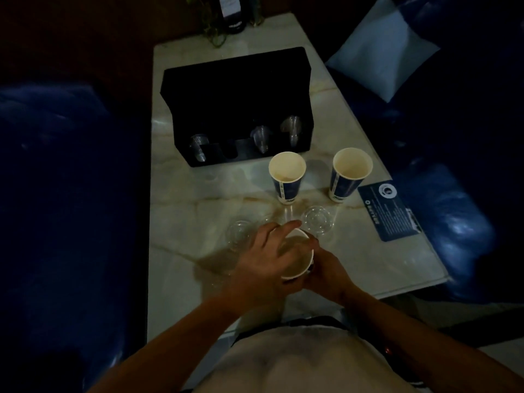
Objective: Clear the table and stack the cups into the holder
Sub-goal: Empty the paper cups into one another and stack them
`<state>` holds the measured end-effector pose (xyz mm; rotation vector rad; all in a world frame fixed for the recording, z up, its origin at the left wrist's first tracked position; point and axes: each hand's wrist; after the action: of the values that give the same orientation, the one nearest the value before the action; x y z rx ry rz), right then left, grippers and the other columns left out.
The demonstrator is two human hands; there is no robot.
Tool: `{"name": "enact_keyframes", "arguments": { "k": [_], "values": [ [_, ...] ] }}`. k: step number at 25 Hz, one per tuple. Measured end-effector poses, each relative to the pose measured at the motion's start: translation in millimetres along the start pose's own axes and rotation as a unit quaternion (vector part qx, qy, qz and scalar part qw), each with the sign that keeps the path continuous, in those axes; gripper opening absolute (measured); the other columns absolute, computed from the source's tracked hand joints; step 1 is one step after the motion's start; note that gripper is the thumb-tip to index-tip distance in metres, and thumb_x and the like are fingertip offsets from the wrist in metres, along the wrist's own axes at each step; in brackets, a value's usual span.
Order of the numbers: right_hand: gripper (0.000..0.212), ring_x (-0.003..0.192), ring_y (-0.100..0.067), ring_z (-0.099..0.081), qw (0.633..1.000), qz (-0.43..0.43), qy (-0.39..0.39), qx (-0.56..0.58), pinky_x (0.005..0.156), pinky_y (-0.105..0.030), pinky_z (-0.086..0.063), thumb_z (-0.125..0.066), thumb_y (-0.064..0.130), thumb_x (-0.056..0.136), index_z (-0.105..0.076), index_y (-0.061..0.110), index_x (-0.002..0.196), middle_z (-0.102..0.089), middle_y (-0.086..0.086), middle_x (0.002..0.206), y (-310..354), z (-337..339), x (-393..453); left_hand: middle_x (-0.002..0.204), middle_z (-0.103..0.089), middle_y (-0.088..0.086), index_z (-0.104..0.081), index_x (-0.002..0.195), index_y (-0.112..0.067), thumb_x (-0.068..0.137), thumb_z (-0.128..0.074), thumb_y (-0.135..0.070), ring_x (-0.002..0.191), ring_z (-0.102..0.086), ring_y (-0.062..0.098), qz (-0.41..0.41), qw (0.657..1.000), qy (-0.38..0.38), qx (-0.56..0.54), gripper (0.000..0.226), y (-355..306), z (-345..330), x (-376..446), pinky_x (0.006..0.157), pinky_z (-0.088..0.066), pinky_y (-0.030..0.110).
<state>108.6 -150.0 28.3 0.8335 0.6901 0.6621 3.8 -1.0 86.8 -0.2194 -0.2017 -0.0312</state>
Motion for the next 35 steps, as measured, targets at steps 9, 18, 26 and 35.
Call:
{"name": "enact_keyframes", "arguments": {
  "k": [9,18,26,35],
  "values": [
    [0.084,0.110,-0.010,-0.061,1.000,0.006,0.003,0.000,0.086,-0.006,-0.037,-0.087,0.036,0.063,-0.047,0.022,0.136,-0.066,0.000,0.123,0.3,3.7,-1.0,0.148,-0.033,-0.002,-0.025,0.143,-0.037,0.081,-0.046,-0.073,0.136,-0.031,0.025,0.077,0.995,0.048,-0.027,0.075,1.5,-34.6,0.4,0.104,-0.038,0.043],
    [0.095,0.124,-0.010,-0.052,0.995,0.021,0.067,0.072,0.107,-0.026,-0.040,-0.086,0.027,0.069,-0.025,0.029,0.143,-0.050,0.002,0.141,13.1,11.1,1.9,0.149,-0.040,0.005,-0.033,0.140,-0.035,0.079,-0.056,-0.065,0.136,-0.036,0.035,0.051,0.995,0.081,-0.042,0.072,-1.5,-26.7,3.8,0.104,-0.041,0.048],
    [0.048,0.123,-0.011,-0.049,0.980,-0.047,0.066,-0.184,0.100,-0.027,-0.039,-0.067,0.042,0.084,-0.052,0.037,0.129,-0.053,0.007,0.139,14.7,105.3,23.1,0.131,-0.060,0.001,-0.058,0.126,-0.028,0.090,-0.038,-0.057,0.115,-0.059,0.023,0.067,0.997,0.020,-0.032,0.050,39.2,16.4,61.9,0.092,-0.045,0.034],
    [0.086,0.144,-0.036,-0.015,0.919,0.011,-0.075,-0.387,0.110,-0.058,-0.028,-0.072,0.053,0.074,-0.024,0.043,0.145,-0.019,-0.003,0.159,30.7,189.2,104.3,0.156,-0.025,0.003,-0.031,0.145,-0.038,0.077,-0.061,-0.062,0.142,-0.022,0.031,0.033,0.985,0.160,0.051,0.078,98.9,7.2,182.1,0.108,-0.033,0.053]
  ]
}}
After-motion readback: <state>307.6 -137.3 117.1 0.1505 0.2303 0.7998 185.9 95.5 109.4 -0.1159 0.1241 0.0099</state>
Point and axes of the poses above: each hand's wrist, its own x-axis towards the middle knuckle, its own z-axis out of the back of the hand, y = z × x
